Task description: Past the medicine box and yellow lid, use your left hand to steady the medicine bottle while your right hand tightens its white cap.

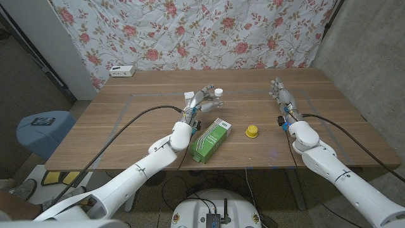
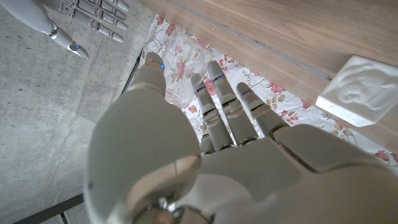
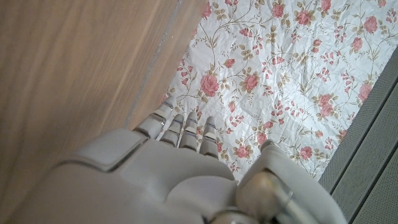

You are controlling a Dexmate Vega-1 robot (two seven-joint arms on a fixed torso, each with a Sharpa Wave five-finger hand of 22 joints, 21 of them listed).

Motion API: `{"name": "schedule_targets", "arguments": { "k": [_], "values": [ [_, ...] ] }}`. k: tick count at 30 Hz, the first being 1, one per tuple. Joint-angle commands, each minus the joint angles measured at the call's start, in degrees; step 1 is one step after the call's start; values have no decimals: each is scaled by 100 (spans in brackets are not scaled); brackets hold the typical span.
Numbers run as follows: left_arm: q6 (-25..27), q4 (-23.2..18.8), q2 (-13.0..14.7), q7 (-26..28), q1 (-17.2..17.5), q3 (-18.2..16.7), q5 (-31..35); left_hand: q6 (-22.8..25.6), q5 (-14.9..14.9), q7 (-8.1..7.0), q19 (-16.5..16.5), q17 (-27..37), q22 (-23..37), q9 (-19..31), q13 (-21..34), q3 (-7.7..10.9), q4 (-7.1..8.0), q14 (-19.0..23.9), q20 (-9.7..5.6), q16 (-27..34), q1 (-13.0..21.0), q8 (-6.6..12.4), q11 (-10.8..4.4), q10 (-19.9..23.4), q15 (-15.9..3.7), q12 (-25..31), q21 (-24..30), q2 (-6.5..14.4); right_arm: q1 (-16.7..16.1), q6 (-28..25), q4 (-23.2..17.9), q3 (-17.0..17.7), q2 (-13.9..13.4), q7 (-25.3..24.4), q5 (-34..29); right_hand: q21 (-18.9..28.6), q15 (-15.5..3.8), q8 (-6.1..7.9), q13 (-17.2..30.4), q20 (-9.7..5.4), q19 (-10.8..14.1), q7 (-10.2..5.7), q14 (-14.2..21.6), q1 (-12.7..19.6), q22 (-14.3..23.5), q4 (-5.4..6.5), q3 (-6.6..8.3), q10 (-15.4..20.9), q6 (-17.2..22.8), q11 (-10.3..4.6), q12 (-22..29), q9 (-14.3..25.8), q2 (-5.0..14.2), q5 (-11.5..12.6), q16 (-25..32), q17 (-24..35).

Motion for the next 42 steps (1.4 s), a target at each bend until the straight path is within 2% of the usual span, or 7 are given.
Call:
{"name": "schedule_targets", "arguments": {
  "k": [1, 13, 16, 34, 36, 38, 42],
  "values": [
    [116, 26, -49, -92, -146, 108, 1, 78, -17, 13, -17, 2, 14, 24, 29, 61, 17, 88, -522, 5, -9, 13, -103, 174, -436, 15, 2, 63, -99, -740, -664, -23, -343, -297, -390, 30, -4, 24, 16, -234, 38, -724, 57, 336, 11, -299, 61, -6, 58, 7, 7, 45, -159, 10, 8, -12],
    [-51, 229, -159, 23, -241, 188, 54, 194, -30, 13, -92, 3, 12, 23, 27, 83, 30, 157, -560, 7, -39, 33, -87, 271, -449, 27, -21, 75, -112, -1468, -1329, -53, -728, -340, -705, 33, 25, 35, 30, -194, 54, -79, 96, 464, 10, -474, 4, 173, 149, 40, 62, 35, -335, -15, 19, -11],
    [-75, 266, -180, 22, -257, 212, 59, 204, -32, 1, -104, 3, 12, 23, 27, 87, 34, 170, -569, 6, -49, 31, -80, 292, -447, 30, -23, 77, -108, -1666, -1513, -62, -868, -292, -786, 51, 18, 84, 42, -207, 130, -989, 156, 639, 14, -635, 17, 204, 316, 6, 52, 77, -341, -8, 35, 0],
    [-333, 508, -281, -127, -437, 351, 77, 248, -40, -28, -158, 1, 14, 23, 27, 109, 45, 220, -584, 0, -89, 21, -109, 335, -449, 18, -22, 80, -55, -2377, -2279, -117, -1393, -124, -1316, 86, 34, 86, 53, -198, 346, -986, 318, 794, 20, -807, -30, 257, 407, -16, 54, 87, -458, -10, 57, 2],
    [-366, 535, -294, -138, -450, 358, 69, 246, -41, -33, -164, 1, 14, 23, 28, 114, 45, 224, -584, -2, -90, 16, -104, 348, -456, 19, -21, 81, -56, -2470, -2374, -102, -1441, -111, -1349, 72, 46, 56, 58, -180, 369, -252, 333, 929, 24, -933, -34, 257, 375, -29, 47, 79, -513, -41, 47, 3],
    [-397, 573, -306, -155, -470, 368, 64, 247, -43, -36, -165, 0, 15, 23, 28, 114, 46, 227, -587, -3, -98, 14, -98, 349, -450, 17, -19, 77, -49, -2535, -2453, -91, -1499, -74, -1386, 62, 49, 81, 62, -143, 374, -965, 331, 959, 25, -979, -51, 241, 445, -25, 43, 97, -522, -68, 42, 11],
    [-486, 670, -327, -194, -529, 398, 73, 253, -44, -33, -174, -1, 15, 24, 28, 121, 45, 233, -584, -6, -103, 11, -116, 344, -450, 9, -18, 77, -11, -2729, -2636, -89, -1616, -28, -1508, 54, 57, 71, 63, -87, 364, -817, 320, 994, 25, -1022, -67, 227, 431, -37, 38, 98, -568, -80, 33, 7]
  ]
}}
